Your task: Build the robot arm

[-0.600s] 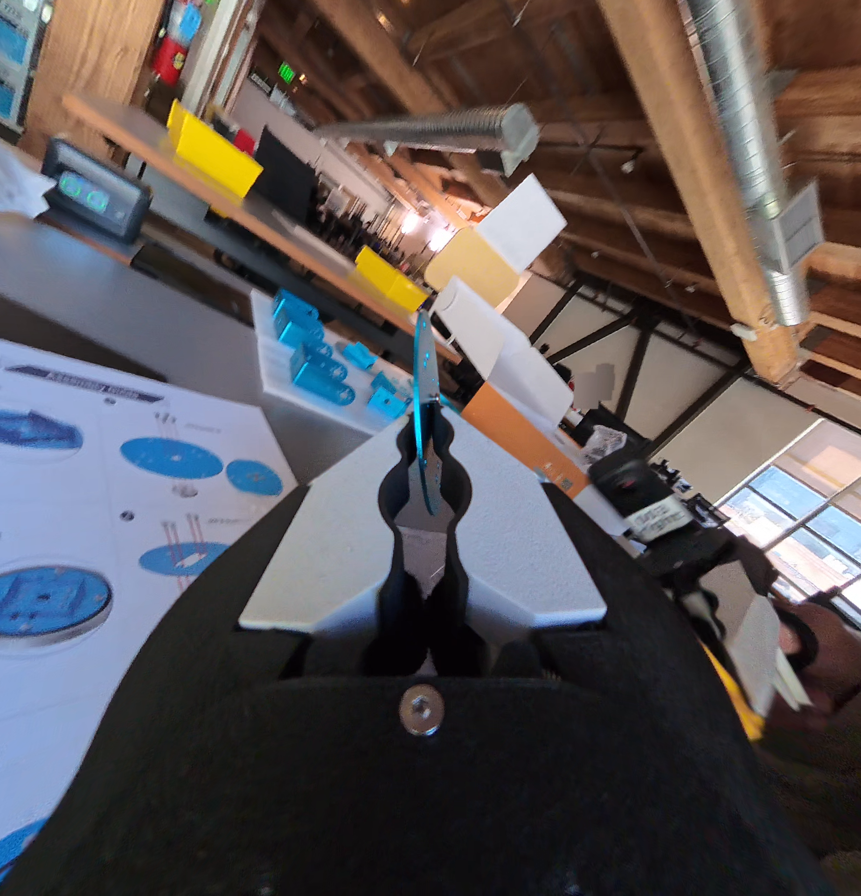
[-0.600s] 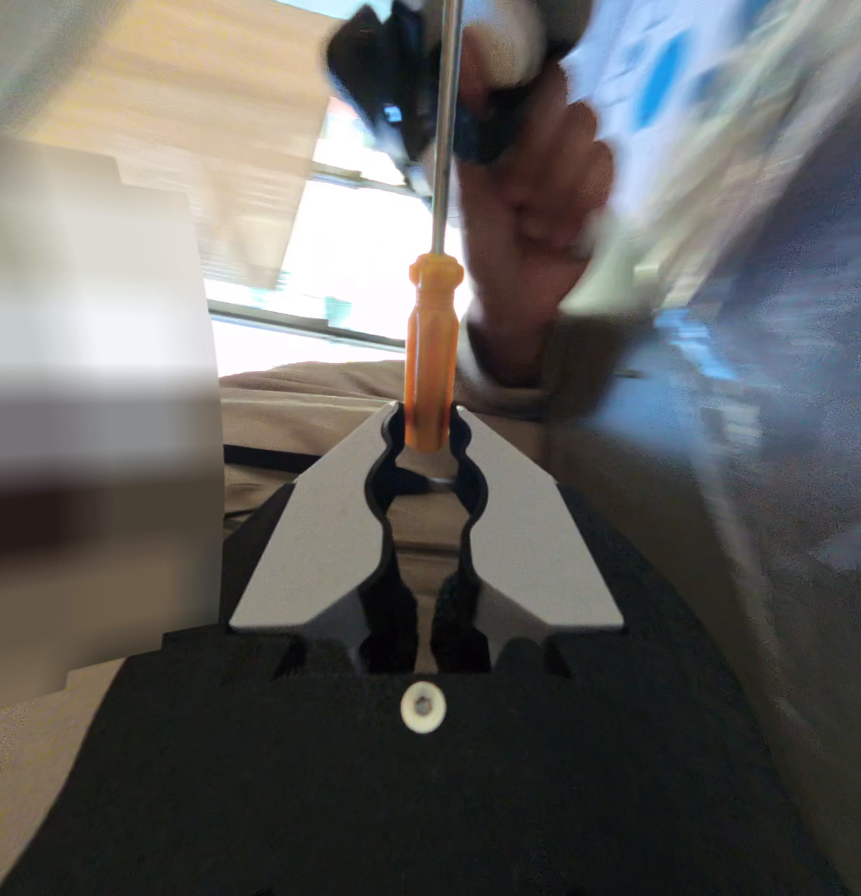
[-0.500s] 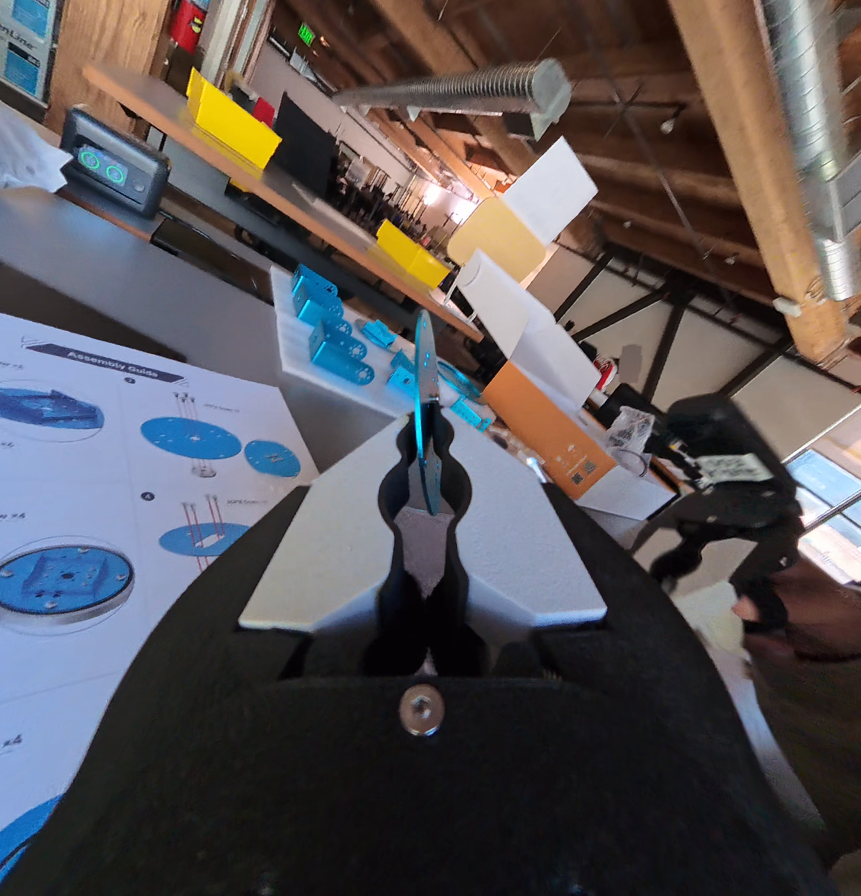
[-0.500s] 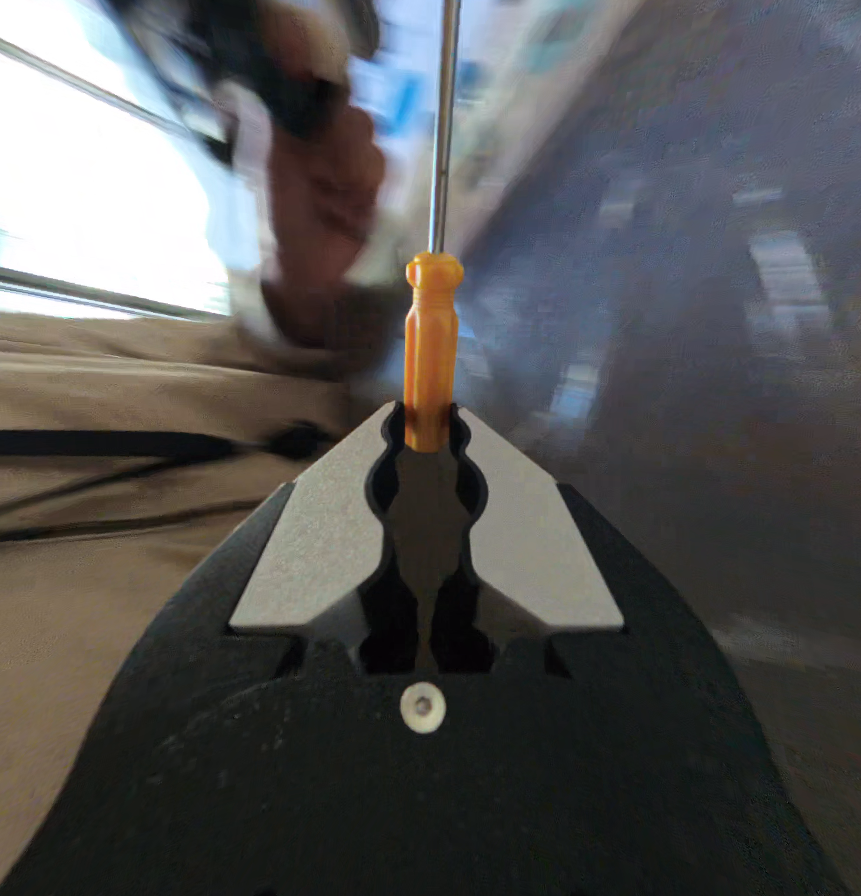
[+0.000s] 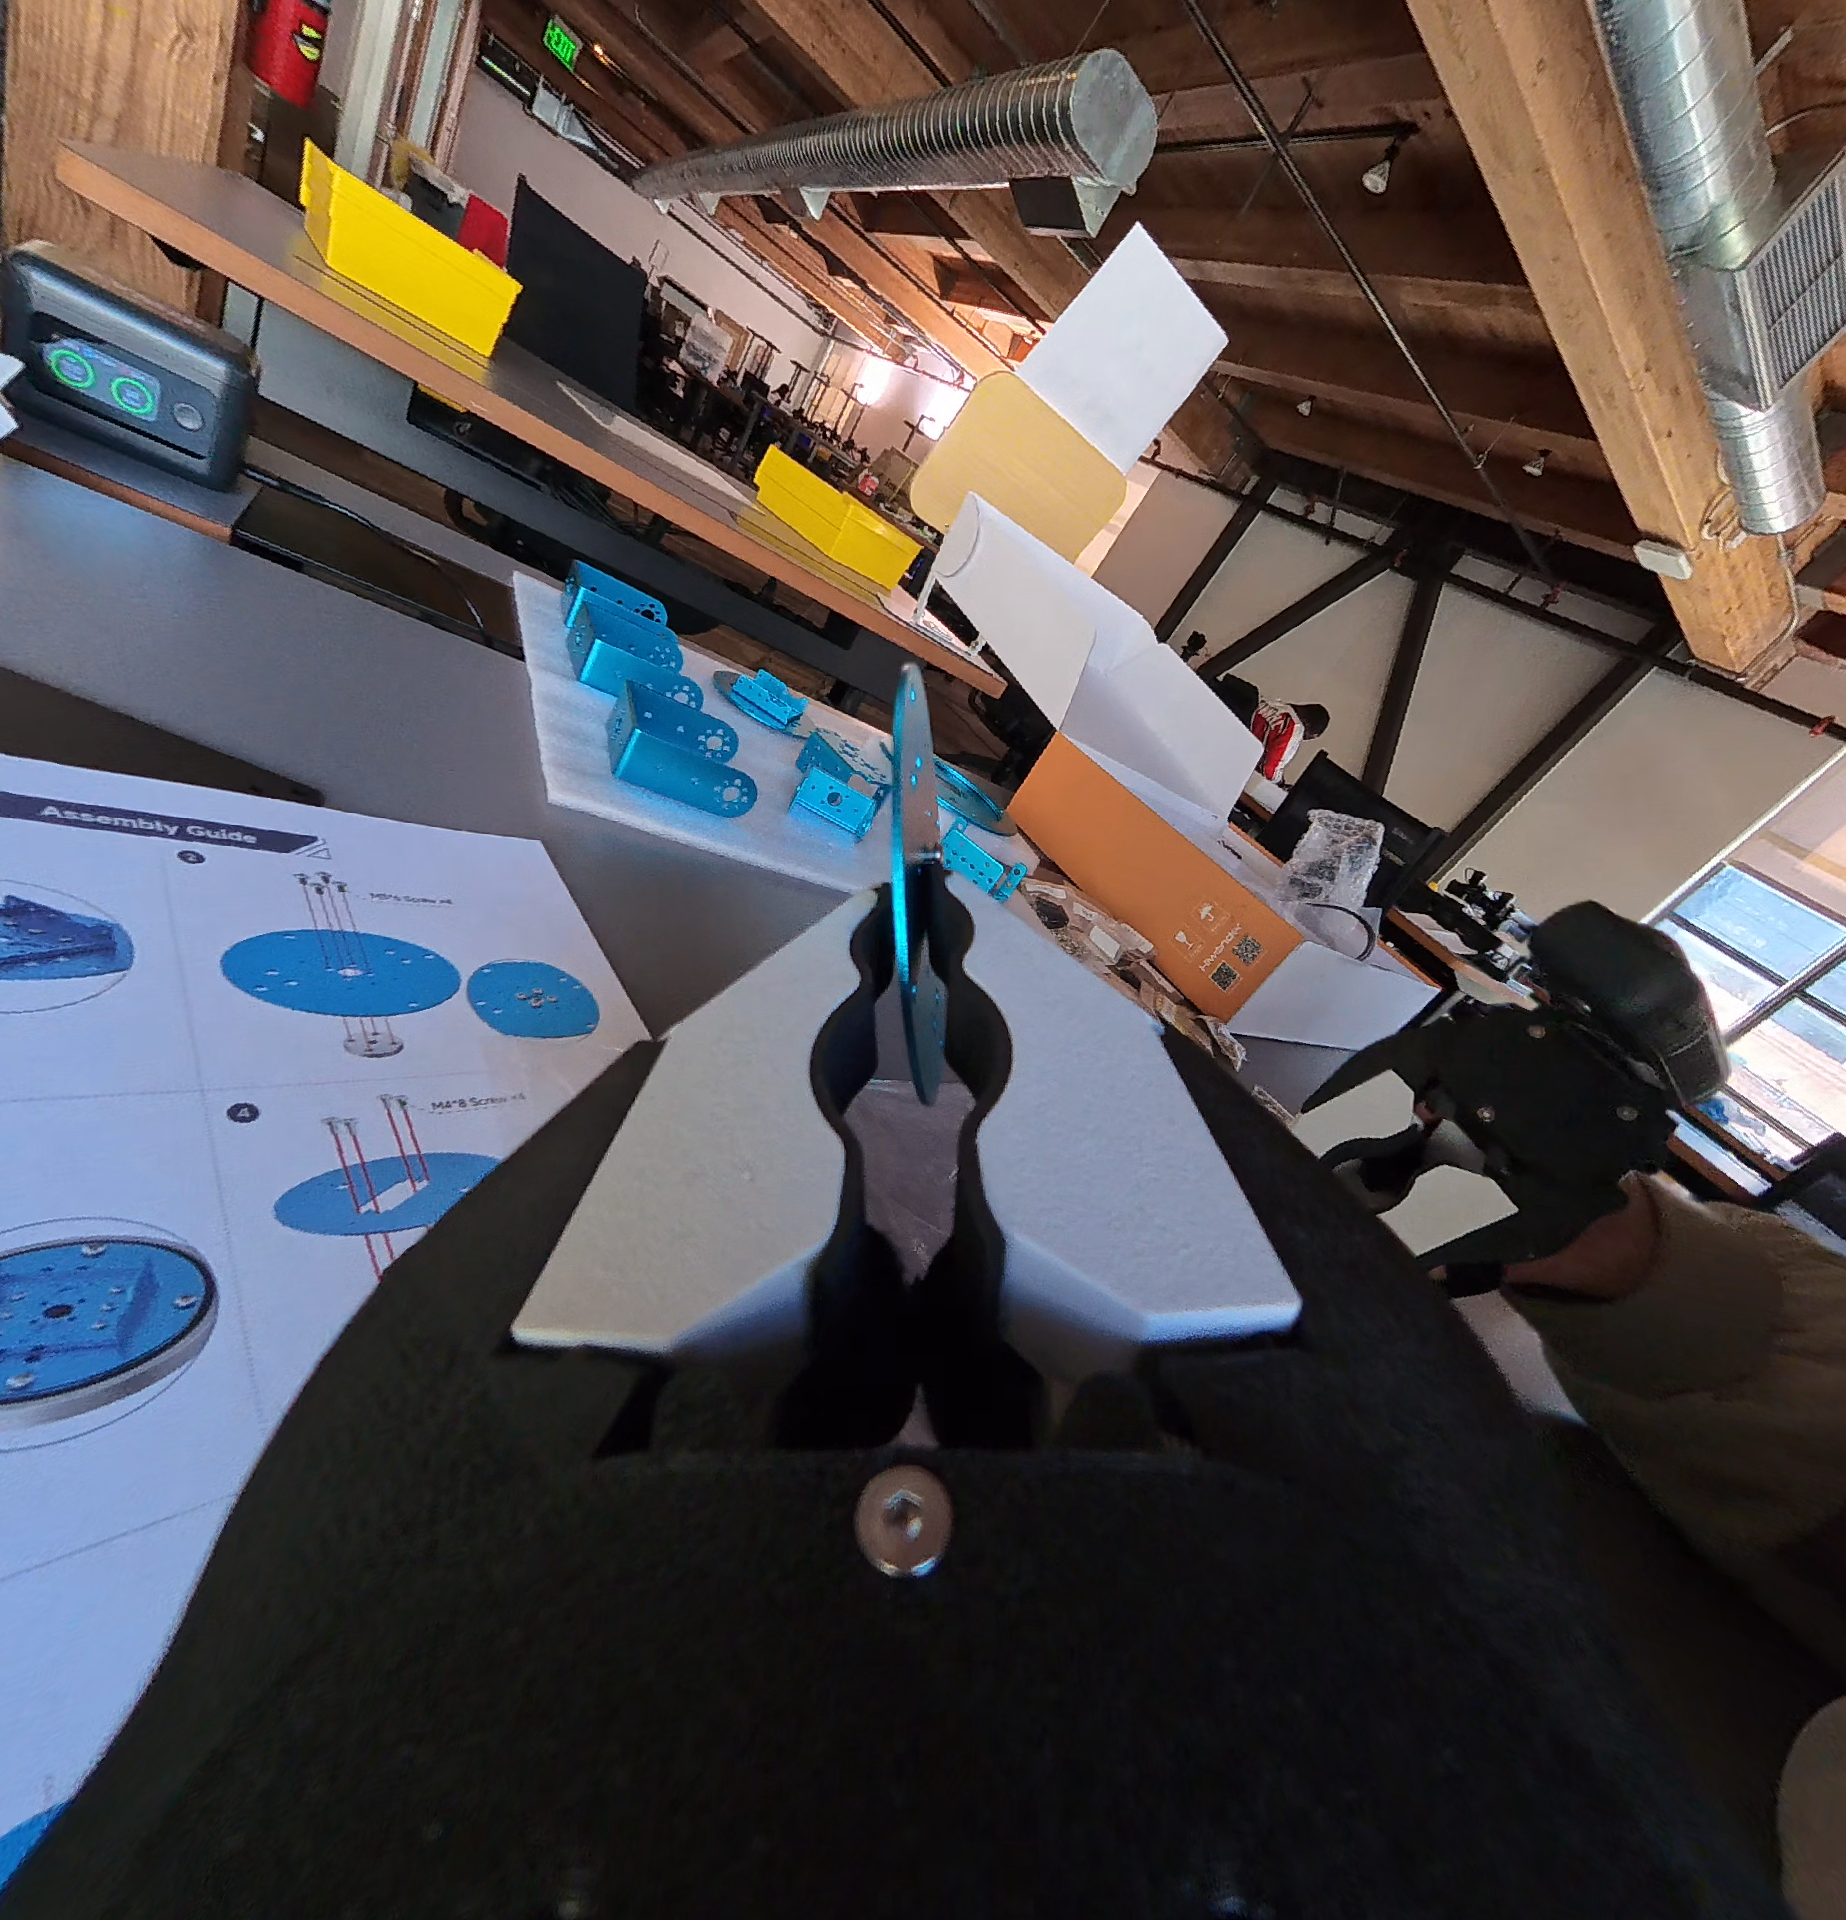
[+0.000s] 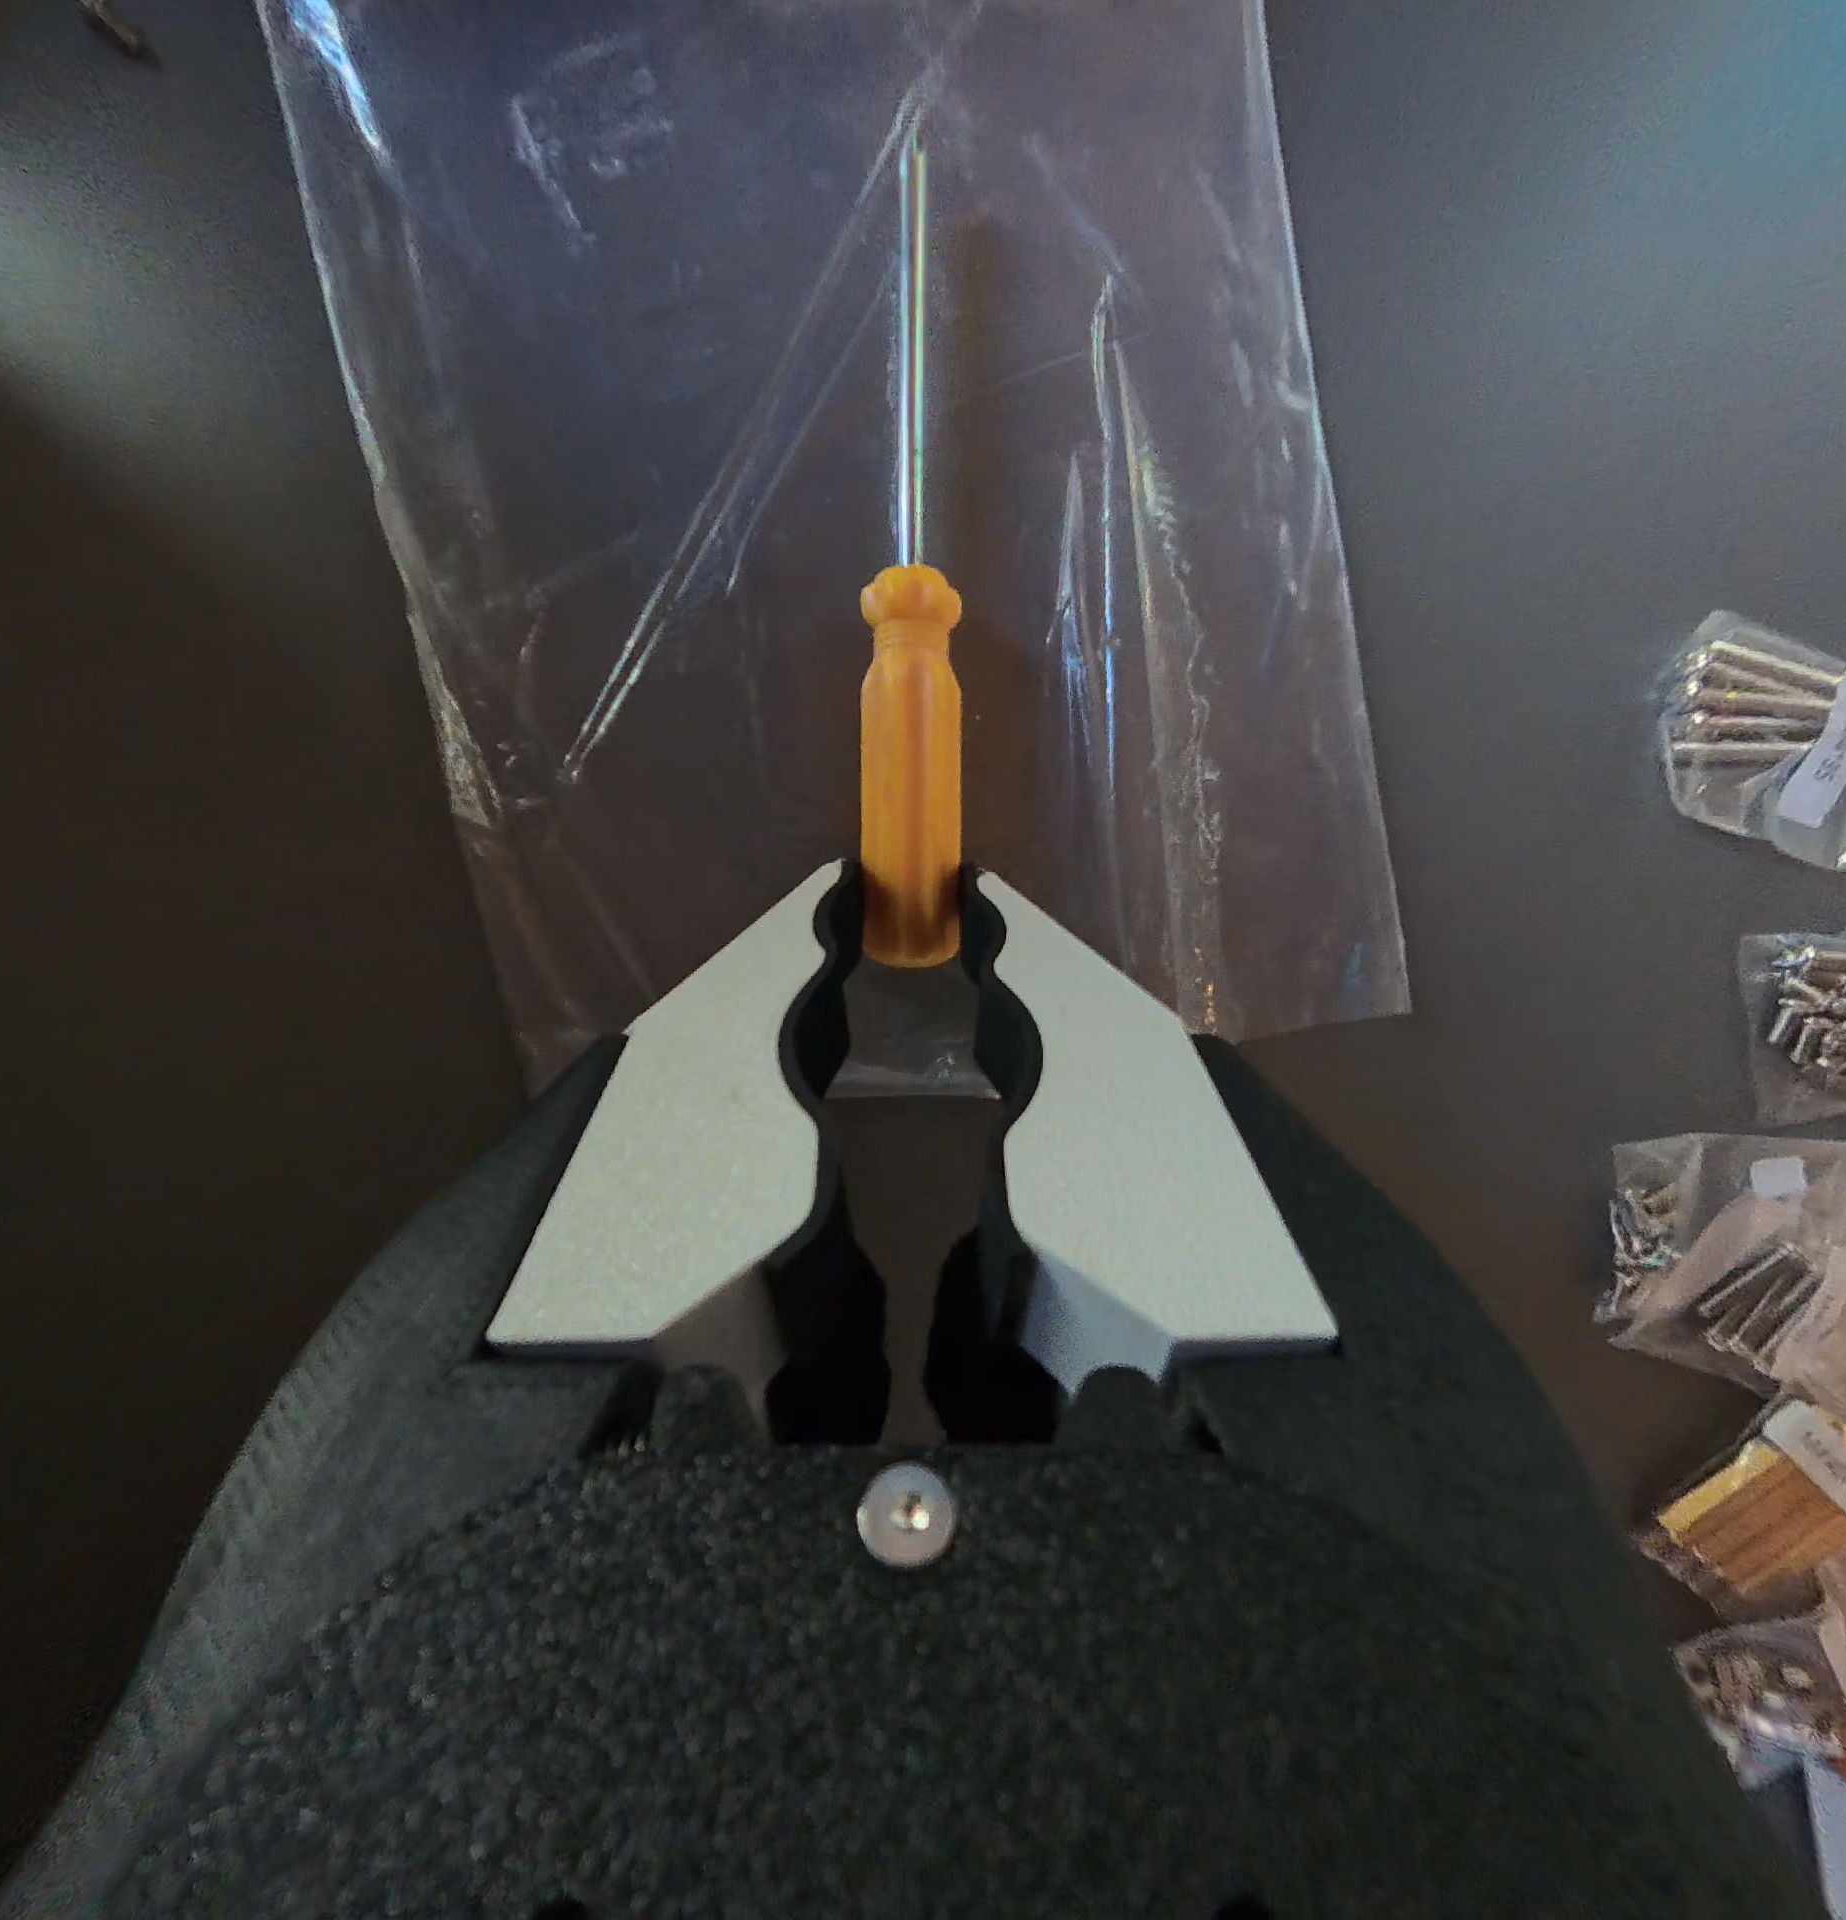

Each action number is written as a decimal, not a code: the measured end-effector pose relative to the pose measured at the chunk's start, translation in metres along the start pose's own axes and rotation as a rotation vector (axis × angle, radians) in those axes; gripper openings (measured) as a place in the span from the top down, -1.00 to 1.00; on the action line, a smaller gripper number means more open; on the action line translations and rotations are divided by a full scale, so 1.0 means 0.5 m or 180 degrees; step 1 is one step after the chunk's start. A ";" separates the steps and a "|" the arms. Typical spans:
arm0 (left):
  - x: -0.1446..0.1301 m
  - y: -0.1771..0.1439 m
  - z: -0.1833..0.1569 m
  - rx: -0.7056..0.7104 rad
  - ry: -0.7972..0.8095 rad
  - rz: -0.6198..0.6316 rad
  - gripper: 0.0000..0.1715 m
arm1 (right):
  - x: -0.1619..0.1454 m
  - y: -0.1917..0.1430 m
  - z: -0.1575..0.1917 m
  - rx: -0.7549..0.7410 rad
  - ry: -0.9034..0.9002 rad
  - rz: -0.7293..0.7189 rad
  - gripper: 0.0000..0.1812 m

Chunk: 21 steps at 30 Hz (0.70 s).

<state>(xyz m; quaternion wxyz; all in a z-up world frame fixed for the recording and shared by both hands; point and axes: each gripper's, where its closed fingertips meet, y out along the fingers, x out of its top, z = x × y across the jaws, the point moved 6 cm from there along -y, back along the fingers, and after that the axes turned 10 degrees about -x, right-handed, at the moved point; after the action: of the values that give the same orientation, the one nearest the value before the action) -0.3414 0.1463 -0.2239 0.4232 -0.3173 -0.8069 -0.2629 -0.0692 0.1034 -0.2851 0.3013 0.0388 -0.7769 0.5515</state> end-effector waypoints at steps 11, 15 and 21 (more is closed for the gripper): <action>-0.002 0.007 -0.016 -0.0247 -0.0023 0.0003 0.94 | -0.033 -0.035 0.025 -0.0090 0.0373 -0.1234 0.72; -0.003 0.011 -0.021 -0.0339 -0.0076 -0.0005 0.94 | -0.025 -0.022 0.011 0.0057 0.0674 -0.1254 0.56; -0.009 0.022 -0.024 -0.0431 -0.0134 0.0057 0.94 | -0.021 0.010 -0.004 0.0369 0.0665 -0.0938 0.58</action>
<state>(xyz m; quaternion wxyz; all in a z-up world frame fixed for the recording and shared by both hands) -0.3252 0.1438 -0.2198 0.3861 -0.3578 -0.7931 -0.3064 -0.0617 0.1041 -0.2943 0.4552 0.1119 -0.6942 0.5463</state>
